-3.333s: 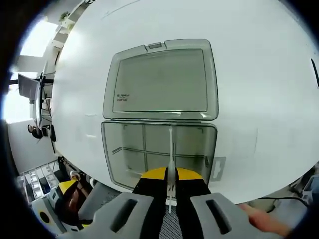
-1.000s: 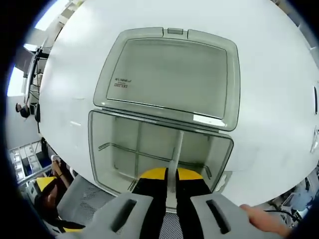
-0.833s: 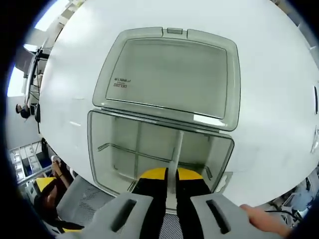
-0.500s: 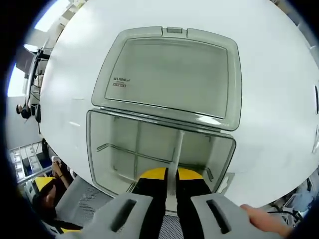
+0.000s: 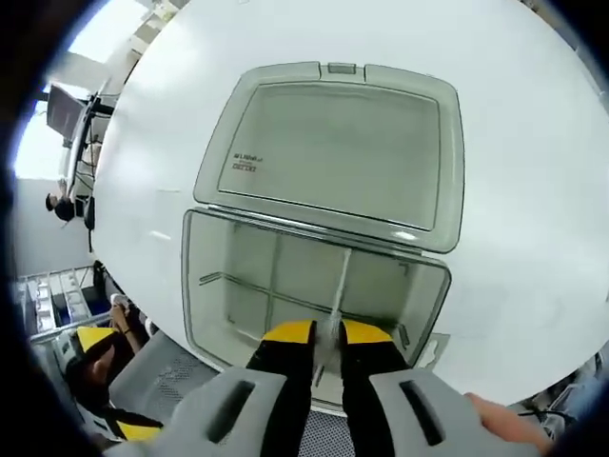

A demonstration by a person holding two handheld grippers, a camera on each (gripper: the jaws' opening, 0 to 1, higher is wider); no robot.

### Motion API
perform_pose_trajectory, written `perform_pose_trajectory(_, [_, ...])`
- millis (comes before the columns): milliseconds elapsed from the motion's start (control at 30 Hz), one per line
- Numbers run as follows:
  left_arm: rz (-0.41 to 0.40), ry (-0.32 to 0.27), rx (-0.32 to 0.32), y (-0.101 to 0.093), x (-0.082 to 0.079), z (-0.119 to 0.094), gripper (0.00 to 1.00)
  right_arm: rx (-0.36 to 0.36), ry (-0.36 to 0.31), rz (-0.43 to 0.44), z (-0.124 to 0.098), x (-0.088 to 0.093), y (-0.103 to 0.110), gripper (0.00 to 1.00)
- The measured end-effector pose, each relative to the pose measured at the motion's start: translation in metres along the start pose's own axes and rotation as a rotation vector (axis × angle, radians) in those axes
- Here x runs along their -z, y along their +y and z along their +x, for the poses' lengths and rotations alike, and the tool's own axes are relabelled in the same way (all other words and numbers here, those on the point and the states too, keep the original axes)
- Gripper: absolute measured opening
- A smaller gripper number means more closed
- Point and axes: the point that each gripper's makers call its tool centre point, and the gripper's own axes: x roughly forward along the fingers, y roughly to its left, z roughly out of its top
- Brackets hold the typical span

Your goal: Insert the divider into the dual guide fixture by aligning both edges with the guide slots and pushing it downward to the bottom, including one-sided entry, uneven engagement, binding, and posture correction.

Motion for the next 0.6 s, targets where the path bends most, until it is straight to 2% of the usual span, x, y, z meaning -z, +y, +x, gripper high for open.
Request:
perform_pose_trajectory(67, [0.003,0.003,0.002,-0.001,0.0,0.0,0.42,-0.025,-0.006,0.014,-0.003,-0.003,0.002,0.08])
perform_pose_trajectory(233, [0.012,0.004,0.008,-0.003,-0.003,0.001,0.42,-0.035,-0.013,0.011,-0.01,-0.005,0.0,0.08])
perform_pose_trajectory(600, [0.02,0.007,0.012,-0.005,-0.003,0.001,0.42,-0.058,-0.009,0.019,-0.017,0.01,0.001,0.03])
